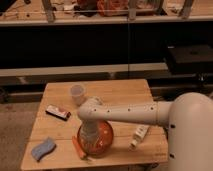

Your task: Push the ceramic bowl across the table

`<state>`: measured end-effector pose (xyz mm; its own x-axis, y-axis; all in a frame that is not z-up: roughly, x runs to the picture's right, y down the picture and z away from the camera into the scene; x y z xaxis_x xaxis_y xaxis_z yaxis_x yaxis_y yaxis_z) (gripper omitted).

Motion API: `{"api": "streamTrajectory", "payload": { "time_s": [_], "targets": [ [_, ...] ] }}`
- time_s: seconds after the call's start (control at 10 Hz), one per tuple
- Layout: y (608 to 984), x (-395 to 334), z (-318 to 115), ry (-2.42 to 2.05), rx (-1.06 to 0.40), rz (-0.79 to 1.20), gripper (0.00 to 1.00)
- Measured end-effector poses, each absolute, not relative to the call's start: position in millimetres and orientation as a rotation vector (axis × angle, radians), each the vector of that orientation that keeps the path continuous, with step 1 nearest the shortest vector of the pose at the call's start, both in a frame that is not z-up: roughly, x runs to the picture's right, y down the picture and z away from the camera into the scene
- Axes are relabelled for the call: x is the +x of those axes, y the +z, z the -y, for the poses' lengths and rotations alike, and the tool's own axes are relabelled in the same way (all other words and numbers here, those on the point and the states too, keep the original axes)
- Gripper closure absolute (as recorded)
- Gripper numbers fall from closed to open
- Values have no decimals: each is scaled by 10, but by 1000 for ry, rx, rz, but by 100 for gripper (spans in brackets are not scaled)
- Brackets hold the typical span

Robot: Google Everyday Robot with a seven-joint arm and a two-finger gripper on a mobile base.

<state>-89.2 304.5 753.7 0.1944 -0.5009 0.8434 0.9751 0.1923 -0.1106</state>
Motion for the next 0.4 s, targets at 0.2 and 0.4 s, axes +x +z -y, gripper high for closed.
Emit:
{"api": "streamTrajectory", "payload": {
  "time_s": [0.2,0.4],
  "targets": [
    [7589,-883,-3018,-1171,-755,742,100],
    [7629,-886,-2982,-1153,-754,740,100]
  ]
}}
